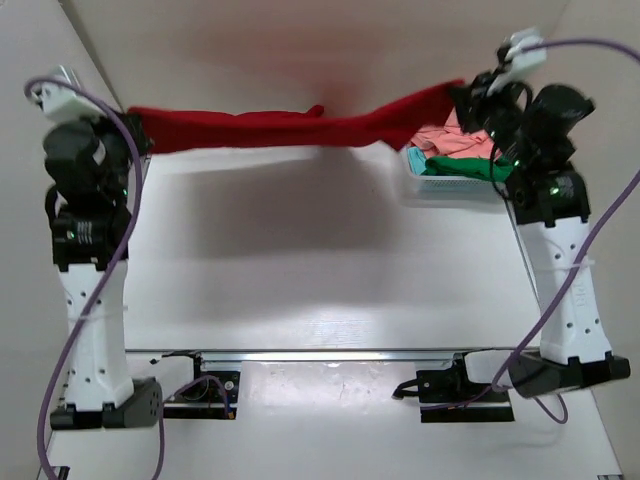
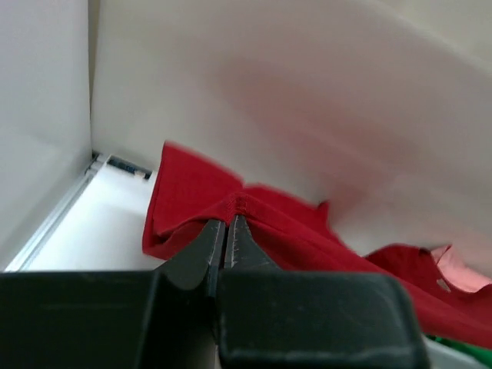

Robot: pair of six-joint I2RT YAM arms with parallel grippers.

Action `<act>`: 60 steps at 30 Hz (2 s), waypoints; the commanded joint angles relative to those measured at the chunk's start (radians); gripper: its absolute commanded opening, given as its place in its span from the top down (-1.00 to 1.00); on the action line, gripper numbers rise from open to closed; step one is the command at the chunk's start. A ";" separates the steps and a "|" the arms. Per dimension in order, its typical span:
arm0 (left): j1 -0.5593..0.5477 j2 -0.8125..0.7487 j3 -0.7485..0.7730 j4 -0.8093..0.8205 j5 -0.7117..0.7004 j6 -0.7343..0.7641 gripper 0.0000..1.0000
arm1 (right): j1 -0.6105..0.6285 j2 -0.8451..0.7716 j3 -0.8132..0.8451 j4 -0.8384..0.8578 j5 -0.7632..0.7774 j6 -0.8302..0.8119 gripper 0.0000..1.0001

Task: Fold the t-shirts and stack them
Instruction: Flatten out the tshirt, then fold the flattened tshirt in 1/3 of the way

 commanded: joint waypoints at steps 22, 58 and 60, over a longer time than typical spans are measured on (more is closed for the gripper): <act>-0.072 -0.587 -1.138 -0.202 0.063 -0.332 0.93 | 0.043 -0.537 -1.088 -0.289 -0.064 0.376 1.00; -0.028 -0.469 -1.247 -0.264 -0.147 -0.610 0.87 | -0.007 0.273 -0.540 -0.142 -0.184 0.220 1.00; -0.030 -0.466 -1.255 -0.252 -0.153 -0.609 0.84 | -0.007 0.307 -0.516 -0.143 -0.184 0.217 1.00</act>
